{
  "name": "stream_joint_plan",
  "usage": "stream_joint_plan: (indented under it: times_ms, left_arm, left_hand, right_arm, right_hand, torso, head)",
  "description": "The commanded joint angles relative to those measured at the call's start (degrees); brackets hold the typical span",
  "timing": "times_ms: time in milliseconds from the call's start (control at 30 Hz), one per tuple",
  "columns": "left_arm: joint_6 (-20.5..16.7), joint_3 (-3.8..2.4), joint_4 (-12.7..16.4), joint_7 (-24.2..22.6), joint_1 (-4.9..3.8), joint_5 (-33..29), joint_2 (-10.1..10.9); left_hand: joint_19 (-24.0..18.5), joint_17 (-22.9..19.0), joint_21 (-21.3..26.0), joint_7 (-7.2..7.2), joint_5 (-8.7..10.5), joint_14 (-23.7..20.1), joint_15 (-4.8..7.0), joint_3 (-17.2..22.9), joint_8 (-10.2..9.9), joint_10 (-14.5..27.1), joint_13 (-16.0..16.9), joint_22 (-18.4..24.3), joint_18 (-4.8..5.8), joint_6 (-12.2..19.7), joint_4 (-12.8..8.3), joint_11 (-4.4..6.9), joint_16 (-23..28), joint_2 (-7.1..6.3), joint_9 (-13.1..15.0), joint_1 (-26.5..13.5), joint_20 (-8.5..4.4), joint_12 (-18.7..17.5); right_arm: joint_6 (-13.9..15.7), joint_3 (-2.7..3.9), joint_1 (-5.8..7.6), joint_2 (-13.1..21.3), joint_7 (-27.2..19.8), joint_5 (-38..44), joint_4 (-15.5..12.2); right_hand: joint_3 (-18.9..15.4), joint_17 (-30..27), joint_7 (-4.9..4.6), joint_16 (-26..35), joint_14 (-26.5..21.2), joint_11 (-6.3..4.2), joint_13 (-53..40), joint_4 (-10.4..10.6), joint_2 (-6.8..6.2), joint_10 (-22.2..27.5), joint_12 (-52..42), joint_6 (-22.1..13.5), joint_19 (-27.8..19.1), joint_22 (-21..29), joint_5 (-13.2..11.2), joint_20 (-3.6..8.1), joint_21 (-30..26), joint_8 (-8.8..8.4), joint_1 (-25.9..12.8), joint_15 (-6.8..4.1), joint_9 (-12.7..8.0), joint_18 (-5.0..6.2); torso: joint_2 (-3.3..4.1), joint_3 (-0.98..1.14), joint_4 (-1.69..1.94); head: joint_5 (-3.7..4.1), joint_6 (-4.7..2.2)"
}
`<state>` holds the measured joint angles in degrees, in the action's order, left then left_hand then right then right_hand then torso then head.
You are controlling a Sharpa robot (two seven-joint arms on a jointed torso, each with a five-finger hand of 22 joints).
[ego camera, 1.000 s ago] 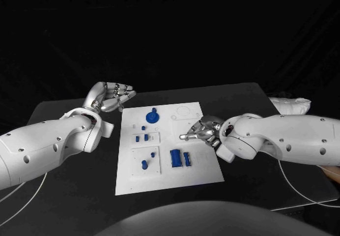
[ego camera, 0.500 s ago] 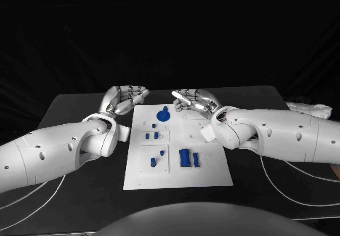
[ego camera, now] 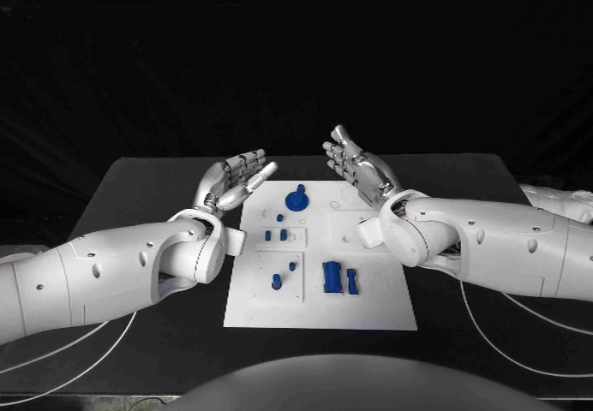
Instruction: Assemble the parts on the task board
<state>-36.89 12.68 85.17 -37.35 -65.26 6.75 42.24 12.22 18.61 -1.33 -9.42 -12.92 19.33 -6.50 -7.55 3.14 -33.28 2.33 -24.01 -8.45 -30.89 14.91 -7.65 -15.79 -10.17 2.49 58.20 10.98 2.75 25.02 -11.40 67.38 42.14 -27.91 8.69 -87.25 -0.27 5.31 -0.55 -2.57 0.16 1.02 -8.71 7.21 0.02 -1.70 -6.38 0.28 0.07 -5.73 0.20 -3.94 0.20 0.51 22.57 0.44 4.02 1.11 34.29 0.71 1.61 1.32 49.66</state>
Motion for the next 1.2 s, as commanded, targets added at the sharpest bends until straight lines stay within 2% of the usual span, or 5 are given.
stream_joint_plan:
  times_ms: [33,133,433,733,1200]
  left_arm:
    - [-1.03,-1.39,0.70,1.00,0.50,-0.85,0.26]
    - [-2.71,-4.44,1.81,2.77,1.74,-2.44,0.85]
    - [-7.01,-12.27,4.64,7.33,4.94,-6.54,2.37]
    - [-7.23,-12.68,4.78,7.56,5.10,-6.75,2.45]
    - [-7.23,-12.68,4.78,7.56,5.10,-6.75,2.45]
  left_hand:
    - [-3.89,-5.94,1.33,2.98,4.13,-6.14,2.08,2.38,-3.14,10.61,-2.33,7.66,2.54,9.85,-4.79,2.46,5.03,3.26,-2.49,-18.56,-3.52,-2.75]
    - [-4.89,-7.53,1.33,3.80,5.24,-7.83,6.50,3.12,-3.14,13.47,-2.33,9.71,3.19,12.50,-5.97,3.10,6.38,4.16,-2.49,-23.54,-4.52,-2.75]
    - [-7.06,-11.04,1.33,9.42,7.64,-11.40,6.50,7.55,-3.14,19.68,-2.33,14.24,4.41,18.32,-8.91,7.65,9.33,6.08,-2.49,-34.50,-6.69,-2.75]
    - [-12.22,-13.36,1.33,9.42,12.92,-13.76,6.50,7.55,-3.14,23.88,-2.33,17.23,8.45,22.06,-10.63,7.65,11.32,10.17,-2.49,-41.75,-10.98,-2.75]
    - [-12.22,-18.61,1.33,9.42,12.92,-19.33,6.50,7.55,-3.14,27.99,-2.33,24.01,8.45,25.89,-14.91,7.65,15.79,10.17,-2.49,-49.00,-10.98,-2.75]
  right_arm:
    - [1.79,0.83,-0.56,0.19,-0.10,-0.68,-0.28]
    - [4.85,2.69,-1.74,0.61,-0.41,-2.10,-0.71]
    - [16.24,9.66,-6.12,2.16,-1.59,-7.37,-2.31]
    - [19.10,11.40,-7.22,2.55,-1.88,-8.69,-2.71]
    - [19.10,11.40,-7.22,2.55,-1.88,-8.69,-2.71]
  right_hand:
    - [0.27,-5.31,0.55,2.57,-0.16,-1.02,3.29,-2.72,-0.02,1.70,6.38,-0.28,-0.07,5.73,-0.20,3.94,-0.20,-0.51,-8.62,-0.44,-4.02,-1.11]
    - [0.27,-5.31,0.55,2.57,-0.16,-1.02,8.71,-7.21,-0.02,1.70,6.38,-0.28,-0.07,5.73,-0.20,3.94,-0.20,-0.51,-15.01,-0.44,-4.02,-1.11]
    - [0.27,-5.31,0.55,2.57,-0.16,-1.02,8.71,-7.21,-0.02,1.70,6.38,-0.28,-0.07,5.73,-0.20,3.94,-0.20,-0.51,-22.57,-0.44,-4.02,-1.11]
    - [0.27,-5.31,0.55,2.57,-0.16,-1.02,8.71,-7.21,-0.02,1.70,6.38,-0.28,-0.07,5.73,-0.20,3.94,-0.20,-0.51,-22.57,-0.44,-4.02,-1.11]
    - [0.27,-5.31,0.55,2.57,-0.16,-1.02,8.71,-7.21,-0.02,1.70,6.38,-0.28,-0.07,5.73,-0.20,3.94,-0.20,-0.51,-22.57,-0.44,-4.02,-1.11]
  torso:
    - [-0.22,-0.04,-0.08]
    - [-0.53,-0.11,-0.24]
    - [-1.99,-0.45,-1.02]
    - [-3.00,-0.68,-1.55]
    - [-3.11,-0.71,-1.61]
  head:
    - [-0.03,-0.82]
    - [-0.16,-2.35]
    - [-0.82,-9.69]
    - [-1.27,-14.70]
    - [-1.32,-15.29]
